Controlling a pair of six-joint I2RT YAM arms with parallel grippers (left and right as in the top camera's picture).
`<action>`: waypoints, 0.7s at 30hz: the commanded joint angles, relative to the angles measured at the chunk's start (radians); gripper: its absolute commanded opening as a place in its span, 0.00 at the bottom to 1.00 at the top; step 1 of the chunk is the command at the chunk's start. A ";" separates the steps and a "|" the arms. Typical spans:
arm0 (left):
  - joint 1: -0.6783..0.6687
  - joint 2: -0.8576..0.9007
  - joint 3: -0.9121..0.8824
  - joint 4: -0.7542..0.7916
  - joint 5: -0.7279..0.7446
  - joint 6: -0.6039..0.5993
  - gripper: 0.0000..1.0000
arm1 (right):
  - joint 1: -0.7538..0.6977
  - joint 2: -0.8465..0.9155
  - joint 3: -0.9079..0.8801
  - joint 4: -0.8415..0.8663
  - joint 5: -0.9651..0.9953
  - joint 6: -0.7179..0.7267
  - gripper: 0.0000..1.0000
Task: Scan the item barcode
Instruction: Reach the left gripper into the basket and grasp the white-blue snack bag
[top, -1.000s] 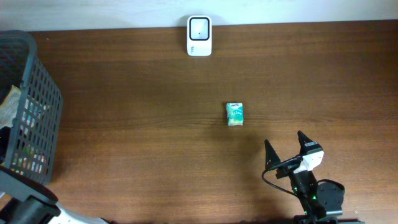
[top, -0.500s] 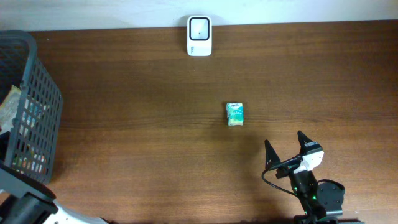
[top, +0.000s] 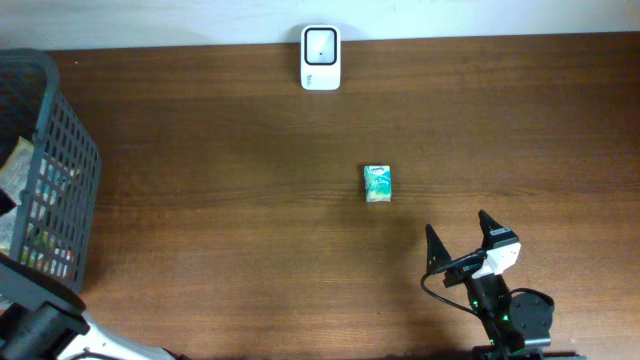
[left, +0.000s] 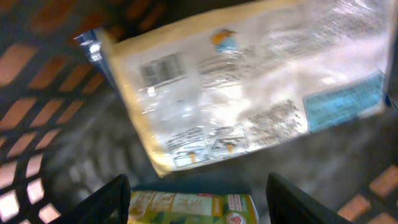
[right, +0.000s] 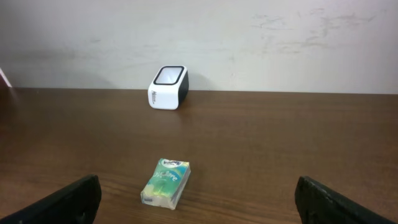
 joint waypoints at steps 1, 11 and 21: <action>0.005 0.015 0.005 0.021 -0.104 -0.161 0.70 | 0.005 -0.006 -0.006 -0.003 -0.005 0.003 0.99; 0.026 0.114 -0.008 0.138 -0.136 -0.224 0.82 | 0.005 -0.006 -0.006 -0.003 -0.005 0.003 0.99; -0.121 0.114 -0.004 0.332 -0.054 0.222 0.91 | 0.005 -0.006 -0.006 -0.003 -0.005 0.003 0.99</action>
